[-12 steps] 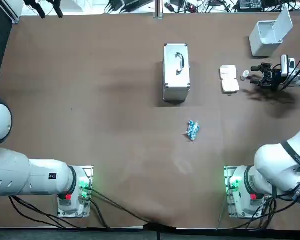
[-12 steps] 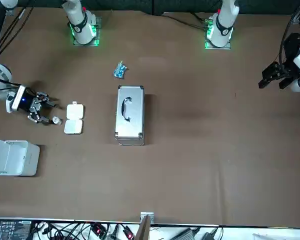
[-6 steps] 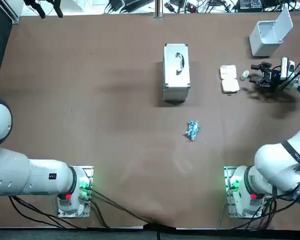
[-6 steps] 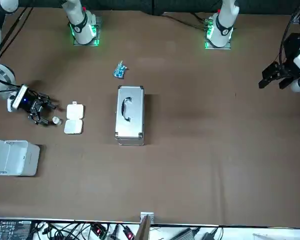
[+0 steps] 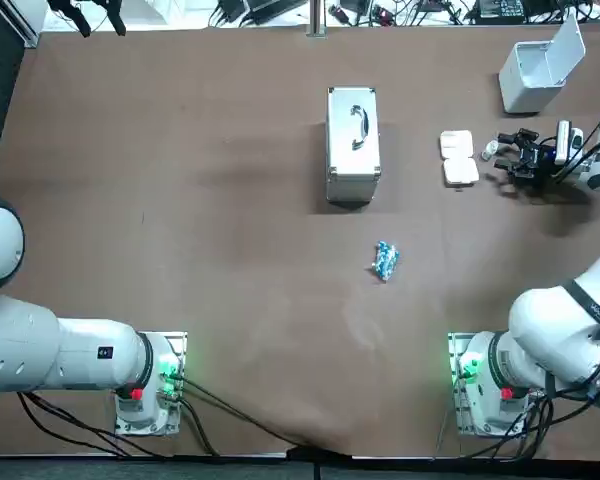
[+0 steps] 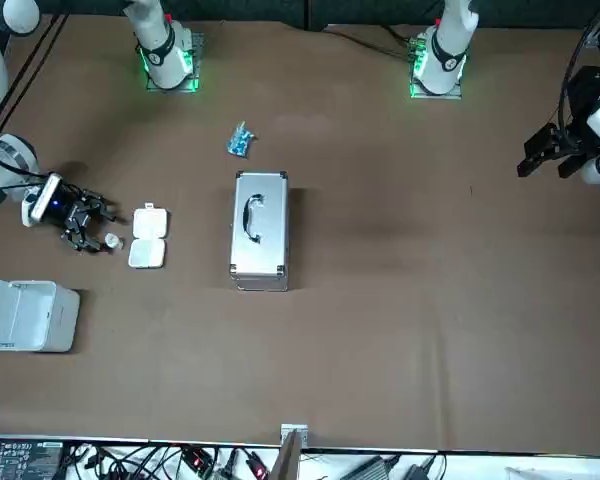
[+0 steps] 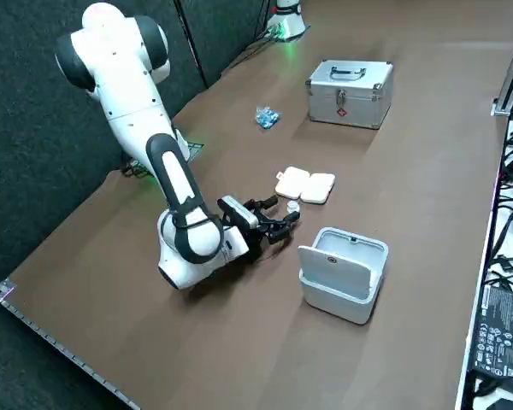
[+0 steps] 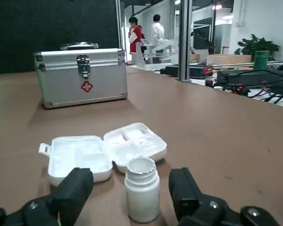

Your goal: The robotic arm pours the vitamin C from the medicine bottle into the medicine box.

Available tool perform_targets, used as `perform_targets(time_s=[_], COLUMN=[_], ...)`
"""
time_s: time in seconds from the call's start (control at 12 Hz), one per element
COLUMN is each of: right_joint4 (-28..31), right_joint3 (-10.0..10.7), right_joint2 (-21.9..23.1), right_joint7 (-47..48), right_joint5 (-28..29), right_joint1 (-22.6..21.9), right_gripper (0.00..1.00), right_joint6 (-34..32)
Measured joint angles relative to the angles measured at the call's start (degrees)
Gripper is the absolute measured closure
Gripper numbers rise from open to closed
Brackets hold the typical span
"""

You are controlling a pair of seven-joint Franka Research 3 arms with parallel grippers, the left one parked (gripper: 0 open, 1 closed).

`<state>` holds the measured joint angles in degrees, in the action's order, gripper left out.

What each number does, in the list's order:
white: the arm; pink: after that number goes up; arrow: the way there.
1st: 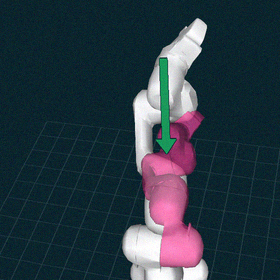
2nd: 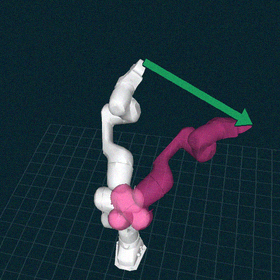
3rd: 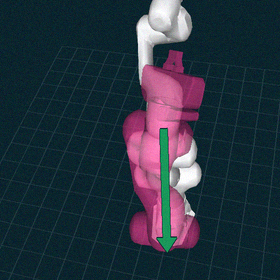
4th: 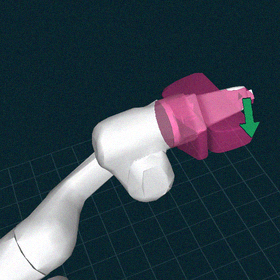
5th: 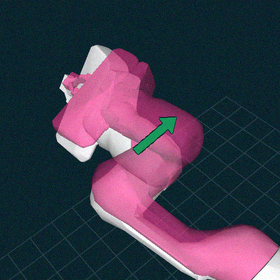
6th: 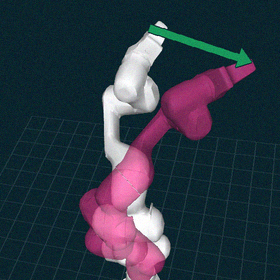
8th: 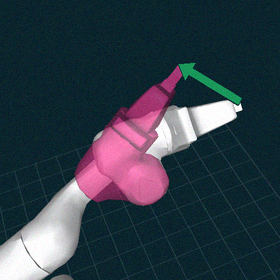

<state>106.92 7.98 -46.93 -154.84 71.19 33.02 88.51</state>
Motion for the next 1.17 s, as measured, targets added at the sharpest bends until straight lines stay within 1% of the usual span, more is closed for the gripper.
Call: perform_targets(time_s=[0.42, 0.92, 1.17], right_joint4=[-0.47, -1.38, -1.46], right_joint3=[-0.15, -0.68, -0.92], right_joint2=[-1.6, -2.4, -2.46], right_joint7=[0.0, 0.08, 0.08], right_joint5=[4.06, 4.45, 4.45], right_joint1=[-0.07, -0.08, -0.1], right_gripper=[0.0, 0.0, 0.02], right_joint6=[0.04, -0.06, -0.05])
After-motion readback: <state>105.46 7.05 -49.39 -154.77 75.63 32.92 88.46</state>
